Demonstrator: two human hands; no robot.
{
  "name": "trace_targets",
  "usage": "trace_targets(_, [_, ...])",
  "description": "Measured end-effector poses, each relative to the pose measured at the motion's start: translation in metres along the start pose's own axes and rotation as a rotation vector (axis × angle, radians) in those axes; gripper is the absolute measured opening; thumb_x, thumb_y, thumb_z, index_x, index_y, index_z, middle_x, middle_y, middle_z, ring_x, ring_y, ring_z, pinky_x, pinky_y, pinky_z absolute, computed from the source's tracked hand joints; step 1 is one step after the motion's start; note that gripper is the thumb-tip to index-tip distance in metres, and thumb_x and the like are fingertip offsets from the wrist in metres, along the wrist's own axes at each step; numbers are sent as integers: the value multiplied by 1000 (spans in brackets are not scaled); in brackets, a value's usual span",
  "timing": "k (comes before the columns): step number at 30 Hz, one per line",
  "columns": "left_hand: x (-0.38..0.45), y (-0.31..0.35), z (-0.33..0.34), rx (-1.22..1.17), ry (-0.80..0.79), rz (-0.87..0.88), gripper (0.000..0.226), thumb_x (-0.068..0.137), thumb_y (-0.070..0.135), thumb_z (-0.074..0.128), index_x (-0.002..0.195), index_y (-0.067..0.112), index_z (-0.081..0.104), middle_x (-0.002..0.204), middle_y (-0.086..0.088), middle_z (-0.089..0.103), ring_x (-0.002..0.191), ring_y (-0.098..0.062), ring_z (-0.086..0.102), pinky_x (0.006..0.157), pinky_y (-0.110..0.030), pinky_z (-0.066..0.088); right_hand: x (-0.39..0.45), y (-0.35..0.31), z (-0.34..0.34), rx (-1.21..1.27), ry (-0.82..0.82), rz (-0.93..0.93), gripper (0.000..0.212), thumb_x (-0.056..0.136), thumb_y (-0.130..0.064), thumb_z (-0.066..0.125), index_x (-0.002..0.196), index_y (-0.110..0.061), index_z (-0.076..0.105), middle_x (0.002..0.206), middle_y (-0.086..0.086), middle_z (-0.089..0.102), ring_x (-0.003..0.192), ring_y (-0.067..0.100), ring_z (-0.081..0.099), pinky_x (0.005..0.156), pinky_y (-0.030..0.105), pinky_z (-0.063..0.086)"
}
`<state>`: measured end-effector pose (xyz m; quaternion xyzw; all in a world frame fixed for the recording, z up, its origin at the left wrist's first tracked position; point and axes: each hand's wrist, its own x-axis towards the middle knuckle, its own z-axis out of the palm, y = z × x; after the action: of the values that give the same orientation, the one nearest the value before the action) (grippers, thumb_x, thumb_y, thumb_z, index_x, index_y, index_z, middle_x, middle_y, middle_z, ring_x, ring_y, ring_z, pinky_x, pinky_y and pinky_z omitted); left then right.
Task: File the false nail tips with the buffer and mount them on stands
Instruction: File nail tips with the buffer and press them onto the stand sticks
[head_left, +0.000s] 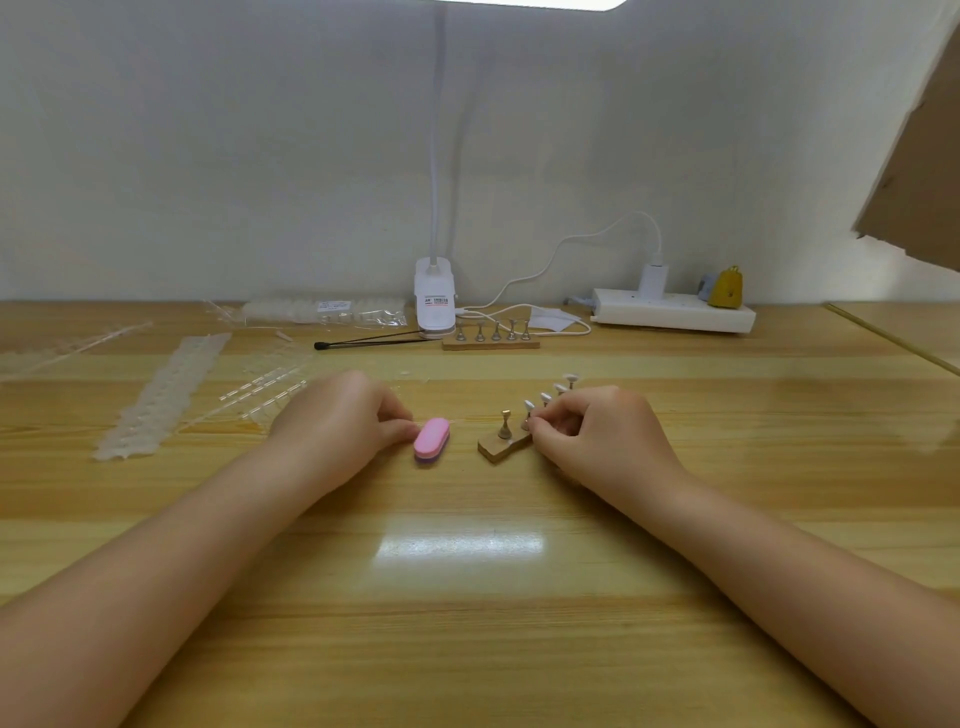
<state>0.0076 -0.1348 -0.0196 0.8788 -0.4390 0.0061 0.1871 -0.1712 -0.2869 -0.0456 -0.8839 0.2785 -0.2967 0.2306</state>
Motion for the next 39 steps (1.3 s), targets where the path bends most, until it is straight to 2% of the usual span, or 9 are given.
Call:
trace_targets(11, [6, -5, 8, -152, 169, -28, 4, 88, 25, 63, 84, 24, 62, 87, 9, 62, 82, -13, 57, 65, -28, 42, -15, -17, -4, -18, 10, -142, 24, 87, -29, 63, 68, -14, 66, 53, -6, 52, 52, 12, 48, 54, 33, 42])
trace_targets(14, [3, 1, 3, -547, 367, -8, 7, 87, 18, 68, 87, 23, 62, 80, 8, 64, 69, -7, 58, 60, -21, 44, -15, -19, -5, 128, 20, -160, 24, 87, -26, 64, 68, -12, 68, 53, -2, 53, 50, 11, 45, 54, 34, 40])
trace_targets(17, [-10, 24, -3, -1083, 254, 12, 15, 86, 5, 68, 94, 18, 66, 77, 0, 70, 67, -9, 66, 62, -20, 53, -17, -21, -4, 355, -10, -160, 18, 88, -23, 67, 75, -11, 73, 49, -9, 46, 48, 4, 39, 52, 19, 33])
trace_targets(19, [-20, 39, 1, -1209, 131, 38, 14, 84, 0, 67, 95, 9, 68, 76, -7, 72, 69, -13, 69, 63, -18, 54, -17, -23, -3, 468, -16, -141, 12, 87, -23, 69, 84, -13, 74, 47, -14, 43, 47, 3, 39, 53, 12, 31])
trace_targets(24, [-34, 52, 14, -1134, 95, 57, 10, 81, 9, 72, 89, 15, 71, 77, -4, 73, 73, -15, 70, 64, -18, 54, -17, -24, -1, 547, -37, -145, 9, 87, -17, 69, 84, -12, 75, 50, -11, 46, 48, 1, 40, 52, 13, 34])
trace_targets(30, [-36, 47, 19, -669, 387, 321, 8, 80, 19, 75, 83, 25, 70, 68, 13, 66, 65, -2, 60, 58, -11, 44, -18, -25, 1, 615, -52, -59, 10, 86, -17, 70, 81, -10, 73, 54, 1, 55, 50, 5, 44, 53, 14, 37])
trace_targets(32, [-36, 45, 19, -421, 487, 508, 3, 83, 19, 74, 84, 19, 72, 72, 12, 63, 66, -6, 58, 61, -21, 47, -18, -25, 1, 610, -61, -45, 11, 87, -19, 69, 82, -9, 72, 52, -3, 55, 50, 3, 44, 53, 13, 38])
trace_targets(35, [-36, 42, 19, -184, 587, 664, 8, 85, 22, 69, 85, 17, 75, 71, 5, 64, 63, -17, 59, 57, -35, 48, -20, -25, -1, 607, -83, -35, 12, 89, -18, 66, 88, -8, 72, 62, 13, 62, 55, 7, 49, 56, 14, 40])
trace_targets(39, [-34, 46, 17, -529, 421, 368, 6, 85, 21, 71, 84, 26, 68, 68, 18, 62, 58, -6, 56, 58, -22, 47, -19, -30, -2, 614, -81, -58, 13, 89, -20, 67, 87, -8, 71, 62, 14, 61, 54, 5, 50, 55, 15, 42])
